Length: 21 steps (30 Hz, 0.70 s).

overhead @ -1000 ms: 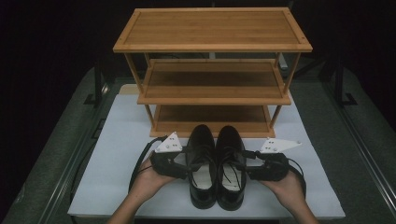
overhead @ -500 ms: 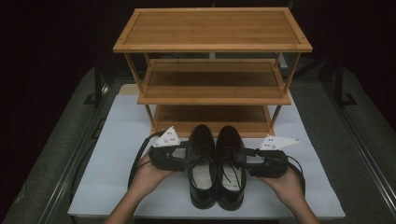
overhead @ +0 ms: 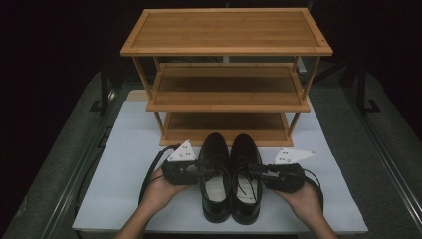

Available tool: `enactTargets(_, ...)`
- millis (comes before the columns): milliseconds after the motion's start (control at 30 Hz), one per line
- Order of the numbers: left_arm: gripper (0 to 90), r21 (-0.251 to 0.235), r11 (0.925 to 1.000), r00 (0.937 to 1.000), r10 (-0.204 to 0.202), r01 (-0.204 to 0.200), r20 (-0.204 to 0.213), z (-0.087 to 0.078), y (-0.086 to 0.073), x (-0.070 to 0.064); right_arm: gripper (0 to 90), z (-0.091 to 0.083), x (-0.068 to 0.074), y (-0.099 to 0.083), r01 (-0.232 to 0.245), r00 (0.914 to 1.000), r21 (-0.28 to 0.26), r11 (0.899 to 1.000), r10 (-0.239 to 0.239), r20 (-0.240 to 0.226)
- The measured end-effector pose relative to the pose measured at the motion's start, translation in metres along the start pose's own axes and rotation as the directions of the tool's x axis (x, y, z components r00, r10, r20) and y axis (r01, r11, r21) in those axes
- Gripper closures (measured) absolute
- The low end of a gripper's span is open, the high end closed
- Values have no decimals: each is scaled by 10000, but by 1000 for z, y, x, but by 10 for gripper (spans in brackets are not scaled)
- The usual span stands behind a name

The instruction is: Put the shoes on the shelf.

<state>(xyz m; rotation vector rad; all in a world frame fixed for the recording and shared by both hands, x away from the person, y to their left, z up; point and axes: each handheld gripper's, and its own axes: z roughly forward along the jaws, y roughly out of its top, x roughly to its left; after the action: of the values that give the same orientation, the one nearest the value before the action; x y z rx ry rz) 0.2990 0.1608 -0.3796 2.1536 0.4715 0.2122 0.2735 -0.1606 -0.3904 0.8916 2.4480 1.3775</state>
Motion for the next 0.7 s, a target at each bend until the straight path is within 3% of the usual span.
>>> enactTargets(67, 719, 48, 9995, 9995, 302, -302, -114, -2, 2, -3, 768, -1, 1, 0, 49, 10000, -37, 10000, -49, -5)
enactTargets(233, 817, 197, 9985, 9981, 516, -510, -324, -4, 4, -7, 856, -5, 3, 1, 278, 9992, -95, 9996, -275, 304)
enactTargets(433, 863, 150, 9983, 9956, 575, -566, -737, -12, 6, -3, 876, -10, -3, 3, 123, 9981, -263, 9996, -107, 599)
enactTargets(700, 878, -121, 9991, 9910, 392, -411, -1278, -21, 7, 8, 880, -12, -7, 11, 254, 9952, -365, 9990, -218, 957)
